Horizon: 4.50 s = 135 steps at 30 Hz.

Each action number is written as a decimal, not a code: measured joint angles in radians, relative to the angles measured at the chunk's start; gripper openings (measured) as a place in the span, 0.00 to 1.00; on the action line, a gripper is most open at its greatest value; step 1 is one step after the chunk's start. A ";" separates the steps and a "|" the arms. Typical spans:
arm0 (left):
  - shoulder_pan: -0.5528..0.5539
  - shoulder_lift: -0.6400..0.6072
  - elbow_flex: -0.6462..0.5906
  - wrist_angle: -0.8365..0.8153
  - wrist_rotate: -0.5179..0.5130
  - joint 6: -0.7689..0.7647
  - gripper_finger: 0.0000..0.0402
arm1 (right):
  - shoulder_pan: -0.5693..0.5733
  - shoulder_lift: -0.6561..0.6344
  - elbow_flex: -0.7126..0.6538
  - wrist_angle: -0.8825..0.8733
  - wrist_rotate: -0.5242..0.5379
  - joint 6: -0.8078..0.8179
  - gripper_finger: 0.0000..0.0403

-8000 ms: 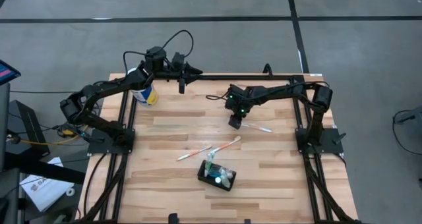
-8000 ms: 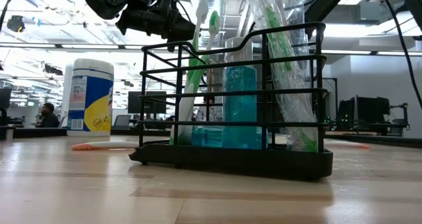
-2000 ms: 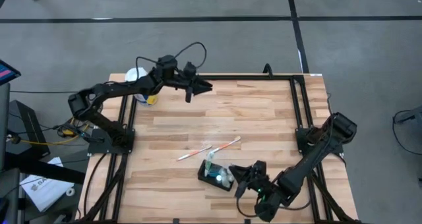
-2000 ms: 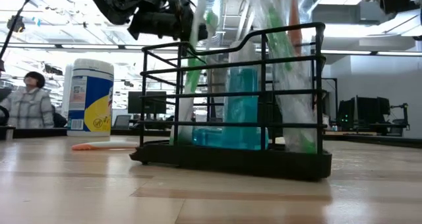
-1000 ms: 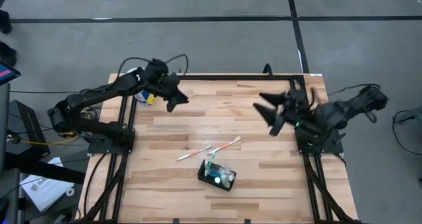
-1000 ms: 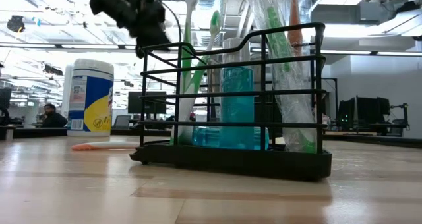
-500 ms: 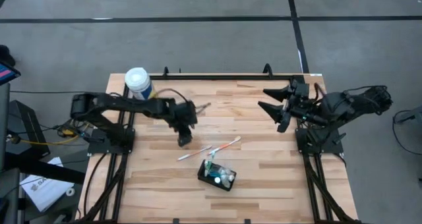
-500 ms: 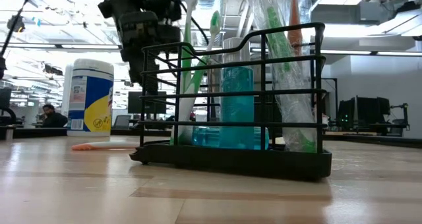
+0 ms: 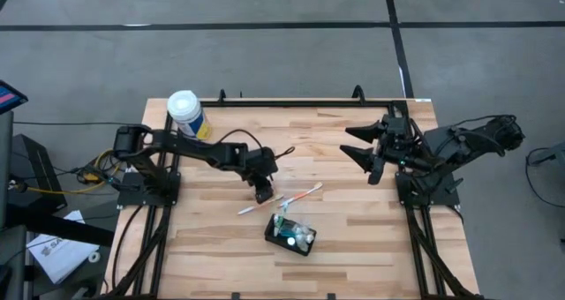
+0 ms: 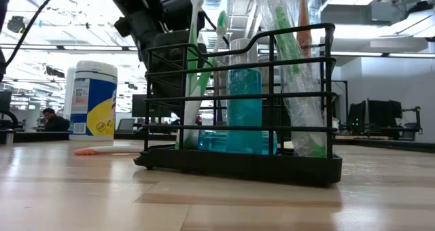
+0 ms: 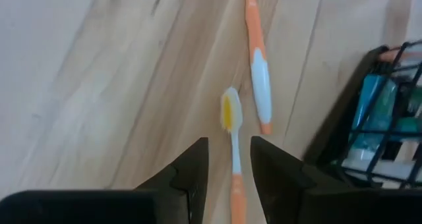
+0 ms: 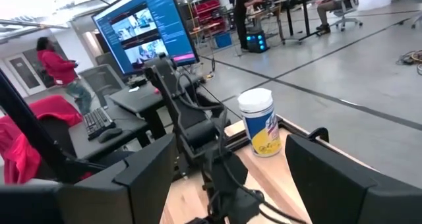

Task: Pick & Place toothbrushing station
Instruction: Put the orange toothbrush into the black wire organizer

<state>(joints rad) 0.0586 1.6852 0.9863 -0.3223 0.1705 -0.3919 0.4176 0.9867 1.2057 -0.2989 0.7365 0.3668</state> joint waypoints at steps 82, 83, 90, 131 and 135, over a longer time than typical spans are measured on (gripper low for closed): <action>0.102 -0.405 0.000 0.745 -0.148 0.127 0.00 | -0.066 0.001 0.015 0.097 -0.033 -0.090 0.68; 0.087 -0.430 0.000 0.749 -0.171 0.142 0.00 | -0.066 0.001 0.015 0.096 -0.033 -0.090 0.68; -0.105 -0.556 -0.001 0.801 -0.415 0.287 0.00 | -0.065 0.001 0.015 0.104 -0.070 -0.063 0.68; -0.784 -0.171 -0.001 1.064 -0.780 0.390 0.00 | 0.072 0.209 0.015 0.487 -0.013 -0.142 0.68; -0.733 -0.154 -0.001 1.068 -0.724 0.420 0.00 | 0.103 0.209 0.015 0.487 0.015 -0.142 0.68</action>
<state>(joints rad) -0.6749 1.5309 0.9855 0.7454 -0.5532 0.0280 0.5204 1.1957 1.2205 0.1879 0.7511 0.2246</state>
